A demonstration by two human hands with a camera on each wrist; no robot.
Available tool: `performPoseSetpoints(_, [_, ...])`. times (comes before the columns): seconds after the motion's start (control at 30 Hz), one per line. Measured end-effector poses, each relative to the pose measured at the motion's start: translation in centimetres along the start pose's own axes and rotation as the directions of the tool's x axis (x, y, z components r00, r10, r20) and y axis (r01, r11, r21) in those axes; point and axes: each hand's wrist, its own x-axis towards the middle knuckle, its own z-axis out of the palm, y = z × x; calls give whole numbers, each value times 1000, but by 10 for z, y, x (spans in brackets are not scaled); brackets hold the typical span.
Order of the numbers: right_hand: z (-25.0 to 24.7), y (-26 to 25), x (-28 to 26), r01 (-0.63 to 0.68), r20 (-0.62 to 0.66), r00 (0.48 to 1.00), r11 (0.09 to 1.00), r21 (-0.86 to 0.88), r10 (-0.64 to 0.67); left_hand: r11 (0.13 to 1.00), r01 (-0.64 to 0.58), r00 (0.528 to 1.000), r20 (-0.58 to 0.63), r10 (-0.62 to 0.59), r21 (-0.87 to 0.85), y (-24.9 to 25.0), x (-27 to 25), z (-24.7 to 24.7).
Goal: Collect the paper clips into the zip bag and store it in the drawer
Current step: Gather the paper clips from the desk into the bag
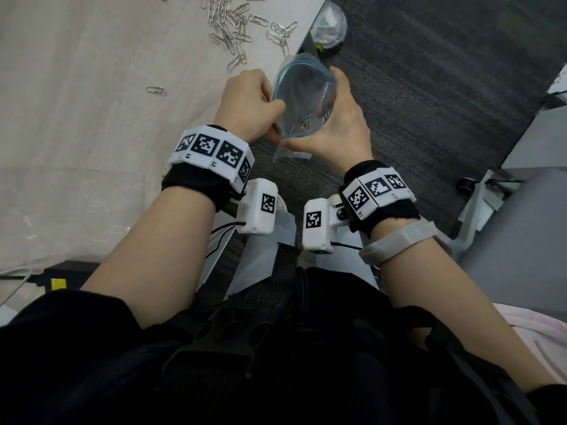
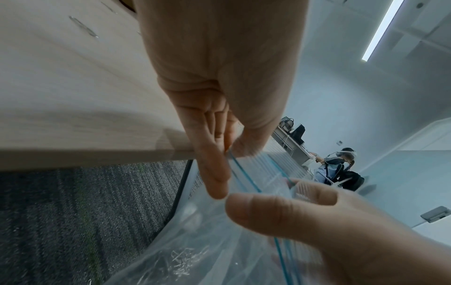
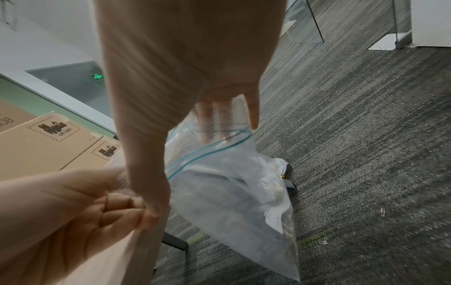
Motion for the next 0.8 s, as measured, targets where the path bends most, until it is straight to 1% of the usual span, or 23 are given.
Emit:
performPoseSetpoints(0.1, [3,1,-4,4,-59,998,1000,8,-3,996,72,997,26,-71,-43,4,-4,-2])
performPoseSetpoints(0.17, [4,1,-5,-6,-73,997,1000,11,7,995,80,997,25,-79,-62,3,-3,-1])
performPoseSetpoints(0.27, [4,1,-5,-17,-71,997,1000,10,18,995,78,997,23,-76,-57,2,-4,-1])
performPoseSetpoints(0.4, [4,-1,-3,-24,-52,998,999,-47,22,1000,22,1000,14,-22,-10,-1,-4,-1])
performPoseSetpoints(0.57, [4,0,-3,-20,-56,998,998,-66,16,1000,-6,1000,3,6,26,-2,-2,2])
performPoseSetpoints(0.8, [2,3,-2,-5,-53,999,994,-113,-1,998,46,998,-44,-48,-49,-1,-5,2])
